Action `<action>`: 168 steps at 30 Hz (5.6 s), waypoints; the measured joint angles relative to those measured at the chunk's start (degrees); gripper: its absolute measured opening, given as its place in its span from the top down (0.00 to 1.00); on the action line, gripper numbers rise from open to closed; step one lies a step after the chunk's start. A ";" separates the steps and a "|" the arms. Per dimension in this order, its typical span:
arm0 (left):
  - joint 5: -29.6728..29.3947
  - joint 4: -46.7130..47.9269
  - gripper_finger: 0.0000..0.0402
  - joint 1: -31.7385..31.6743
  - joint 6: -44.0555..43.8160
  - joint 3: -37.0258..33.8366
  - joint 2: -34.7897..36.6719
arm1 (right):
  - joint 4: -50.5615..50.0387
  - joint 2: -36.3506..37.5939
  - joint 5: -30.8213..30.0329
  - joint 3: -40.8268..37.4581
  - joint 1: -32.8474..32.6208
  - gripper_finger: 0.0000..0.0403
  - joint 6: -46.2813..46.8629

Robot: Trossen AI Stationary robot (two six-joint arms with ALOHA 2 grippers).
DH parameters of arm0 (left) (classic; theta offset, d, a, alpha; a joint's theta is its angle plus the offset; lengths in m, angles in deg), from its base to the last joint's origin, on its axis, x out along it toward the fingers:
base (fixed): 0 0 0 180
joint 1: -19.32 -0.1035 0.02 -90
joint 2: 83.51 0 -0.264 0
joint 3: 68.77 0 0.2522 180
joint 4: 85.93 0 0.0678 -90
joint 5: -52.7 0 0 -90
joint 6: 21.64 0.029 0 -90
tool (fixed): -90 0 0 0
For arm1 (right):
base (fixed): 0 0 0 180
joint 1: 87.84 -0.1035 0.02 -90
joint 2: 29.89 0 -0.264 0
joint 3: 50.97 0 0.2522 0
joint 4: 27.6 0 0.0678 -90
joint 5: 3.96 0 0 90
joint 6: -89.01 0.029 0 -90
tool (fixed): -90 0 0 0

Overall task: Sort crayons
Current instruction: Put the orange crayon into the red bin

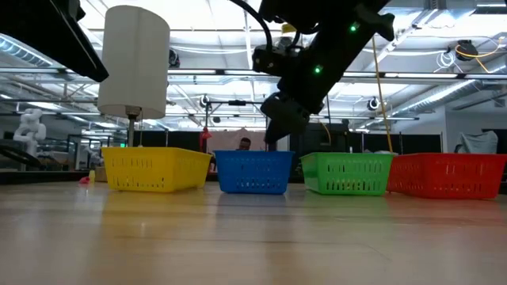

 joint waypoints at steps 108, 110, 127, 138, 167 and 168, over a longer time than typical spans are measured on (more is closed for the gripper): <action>33.02 -2.81 0.69 0.38 61.05 -11.69 -0.57 | -20.79 7.04 1.33 3.23 -40.66 0.64 26.56; 33.01 -3.68 0.73 0.41 59.27 -11.73 -0.59 | -20.79 7.04 1.34 3.23 -40.66 0.64 26.78; 29.11 -13.02 1.00 0.36 41.99 -11.58 -0.78 | -19.87 7.04 1.15 3.23 -40.64 0.64 26.74; 27.19 -13.36 1.00 0.33 37.11 -11.58 -0.74 | -17.11 7.04 1.03 3.23 -39.21 0.64 23.54; 15.89 -18.08 1.00 -1.51 37.13 -11.57 -0.66 | -10.36 7.04 -6.17 3.23 -35.64 0.64 18.75; 14.90 -18.09 1.00 -1.51 37.13 -11.56 -0.66 | -10.34 7.04 -6.16 3.23 -35.24 0.64 18.96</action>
